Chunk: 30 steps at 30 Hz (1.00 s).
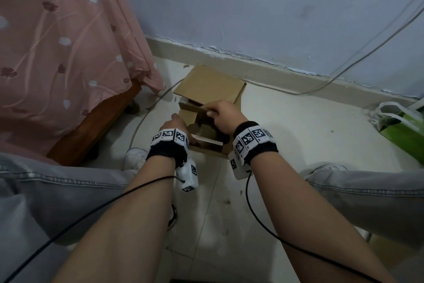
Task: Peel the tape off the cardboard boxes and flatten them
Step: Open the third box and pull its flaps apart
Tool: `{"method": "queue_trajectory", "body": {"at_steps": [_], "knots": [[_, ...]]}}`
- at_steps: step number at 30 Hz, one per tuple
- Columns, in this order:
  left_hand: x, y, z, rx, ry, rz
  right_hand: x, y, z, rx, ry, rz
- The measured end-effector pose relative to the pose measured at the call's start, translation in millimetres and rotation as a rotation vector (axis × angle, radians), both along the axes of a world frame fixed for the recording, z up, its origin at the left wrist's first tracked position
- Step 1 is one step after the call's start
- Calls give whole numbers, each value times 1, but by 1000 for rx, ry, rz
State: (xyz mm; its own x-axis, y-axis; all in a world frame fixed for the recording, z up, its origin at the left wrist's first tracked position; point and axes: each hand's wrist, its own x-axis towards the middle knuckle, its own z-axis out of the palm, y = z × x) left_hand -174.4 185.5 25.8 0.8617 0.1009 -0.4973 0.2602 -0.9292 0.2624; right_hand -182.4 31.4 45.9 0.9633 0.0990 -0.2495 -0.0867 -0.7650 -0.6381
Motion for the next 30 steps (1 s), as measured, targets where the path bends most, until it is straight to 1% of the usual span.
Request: {"method": "queue_trajectory", "body": {"at_steps": [2,3,4,5,6,7,8,9,10,11,13,14,17,21,22,23,25,26,28,30], "knots": [[-4,0,-3,5,-13,28,-3,0,-1,25,-33,-48],[-5,1,-1,-14,-18,31,-5,-1,-3,-9,-68,-94],[-4,2,-3,-30,-9,48,-5,-1,-6,-95,-102,-150],[-4,3,-1,-53,-4,68,-6,-1,-9,-222,-82,-225],[-2,4,0,-65,9,99,-6,-1,-12,-319,9,-316],[-2,5,2,-72,9,116,-6,0,-13,-347,165,-399],[0,7,1,-62,14,125,-7,1,-11,-290,307,-479],[0,7,1,-56,22,128,-7,-1,-12,-195,406,-554],[1,7,1,-47,34,129,-7,-3,-11,-154,462,-534],[2,7,0,-43,42,127,-9,-4,-9,-173,489,-466],[5,9,-1,-58,45,106,-14,-9,-9,-295,542,-295],[6,10,-2,-72,49,85,-17,-12,-10,-331,574,-253],[8,13,0,-94,105,36,-17,-21,-15,-319,547,-236],[10,27,4,-93,102,76,-7,-38,6,-216,482,-210],[11,31,3,-143,110,83,-3,-45,11,-185,475,-199],[10,36,3,-242,145,80,0,-52,14,-153,475,-204],[7,44,1,-515,263,37,4,-66,14,-76,462,-251],[5,46,1,-613,292,-11,6,-73,11,-23,461,-292],[4,50,-2,-699,266,-97,5,-84,9,91,475,-368],[6,52,-7,-684,206,-100,-1,-89,11,205,516,-445]]}}
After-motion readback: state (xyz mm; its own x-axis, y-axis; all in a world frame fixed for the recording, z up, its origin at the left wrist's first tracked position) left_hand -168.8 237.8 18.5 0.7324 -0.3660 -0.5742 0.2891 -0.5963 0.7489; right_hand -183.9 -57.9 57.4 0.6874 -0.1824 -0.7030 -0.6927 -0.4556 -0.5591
